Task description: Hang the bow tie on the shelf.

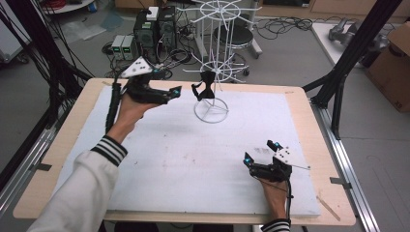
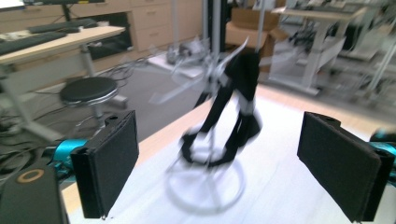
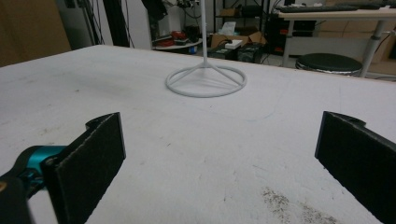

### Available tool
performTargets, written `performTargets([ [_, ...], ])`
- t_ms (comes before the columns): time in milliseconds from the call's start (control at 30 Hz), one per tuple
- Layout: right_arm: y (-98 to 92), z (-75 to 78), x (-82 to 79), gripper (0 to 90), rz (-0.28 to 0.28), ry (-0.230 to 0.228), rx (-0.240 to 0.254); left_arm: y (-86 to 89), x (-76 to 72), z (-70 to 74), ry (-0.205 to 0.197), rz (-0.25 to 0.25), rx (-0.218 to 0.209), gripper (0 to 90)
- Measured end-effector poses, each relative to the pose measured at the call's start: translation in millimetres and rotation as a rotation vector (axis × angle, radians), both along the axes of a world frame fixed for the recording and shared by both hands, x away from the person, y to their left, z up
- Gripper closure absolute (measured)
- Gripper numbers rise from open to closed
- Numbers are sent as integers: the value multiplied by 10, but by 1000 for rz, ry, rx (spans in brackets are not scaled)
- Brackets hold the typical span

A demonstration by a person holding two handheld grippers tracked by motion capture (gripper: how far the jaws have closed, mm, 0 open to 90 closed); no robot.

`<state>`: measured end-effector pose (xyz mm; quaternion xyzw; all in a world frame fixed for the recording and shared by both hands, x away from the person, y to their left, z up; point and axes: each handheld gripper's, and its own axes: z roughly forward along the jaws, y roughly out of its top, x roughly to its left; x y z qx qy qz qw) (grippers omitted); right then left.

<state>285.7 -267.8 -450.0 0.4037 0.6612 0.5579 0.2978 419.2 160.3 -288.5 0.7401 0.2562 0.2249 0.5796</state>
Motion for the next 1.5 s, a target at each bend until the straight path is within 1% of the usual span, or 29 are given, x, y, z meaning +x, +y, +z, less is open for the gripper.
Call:
performTargets([
  [67,5,0,-7,6,-3,-9,-7,158,-61,-87,-3,3,26,132],
  [133,-7,0,-6,6,-1,-8,3,353,-137,-192,0,22,26,132],
  [167,-15,-1,-1,6,-1,-10,5,454,-177,-244,-7,30,21,132],
  [200,-15,-1,1,6,-3,-4,13,570,-238,-307,-19,59,19,131],
  [233,-16,-1,0,6,-2,-5,12,639,-280,-342,-31,74,21,131],
  [333,-7,0,-7,6,0,-9,4,916,-478,-501,-70,102,-19,133],
  [367,-6,0,-7,6,0,-9,5,983,-544,-552,-83,110,-29,133],
  [433,-13,-1,-1,6,-2,-13,6,1099,-675,-653,-115,125,-26,133],
  [467,-14,-1,-2,6,-2,-12,9,1137,-721,-693,-124,133,-23,133],
  [500,-14,-2,-1,6,-2,-13,11,1182,-781,-747,-130,143,-25,133],
  [567,-14,-1,-5,6,-5,-11,11,1257,-881,-869,-139,164,-43,133],
  [600,-13,-2,-9,6,-7,-9,14,1285,-920,-932,-139,174,-58,133],
  [667,-15,-2,-13,6,-10,-12,17,1322,-983,-1078,-132,200,-110,133],
  [733,-22,-2,-13,6,-9,-20,14,1308,-1020,-1199,-124,220,-148,133],
  [767,-20,-3,-17,6,-10,-21,16,1294,-1029,-1238,-116,220,-151,133],
  [800,-18,-4,-25,6,-14,-22,18,1271,-1034,-1282,-113,216,-143,133],
  [900,-10,-5,-42,6,-17,-35,12,1203,-1058,-1373,-132,212,-113,133],
  [967,-10,-5,-40,6,-17,-40,9,1168,-1078,-1418,-144,209,-124,133],
  [1067,-13,-6,-42,6,-18,-39,11,1139,-1093,-1480,-164,213,-115,133],
  [1133,-15,-6,-44,6,-23,-39,20,1124,-1091,-1519,-158,219,-104,133],
  [1167,-20,-7,-42,6,-23,-44,16,1119,-1082,-1538,-142,223,-96,132],
  [1200,-21,-7,-42,6,-22,-44,19,1117,-1075,-1569,-128,219,-101,131],
  [1267,-21,-7,-44,6,-23,-40,21,1121,-1069,-1620,-118,225,-109,130],
  [1300,-21,-7,-44,5,-23,-40,22,1121,-1069,-1620,-118,225,-109,132],
  [1333,-22,-7,-44,6,-24,-40,21,1141,-1080,-1632,-122,242,-132,134],
  [1400,-20,-7,-41,6,-23,-43,17,1159,-1089,-1640,-131,245,-152,136],
  [1433,-15,-7,-44,6,-23,-40,17,1161,-1095,-1643,-134,246,-157,137],
  [1467,-15,-7,-41,6,-20,-48,8,1165,-1097,-1646,-137,247,-159,138],
  [1500,-7,-6,-47,6,-20,-41,9,1167,-1096,-1646,-135,251,-162,139],
])
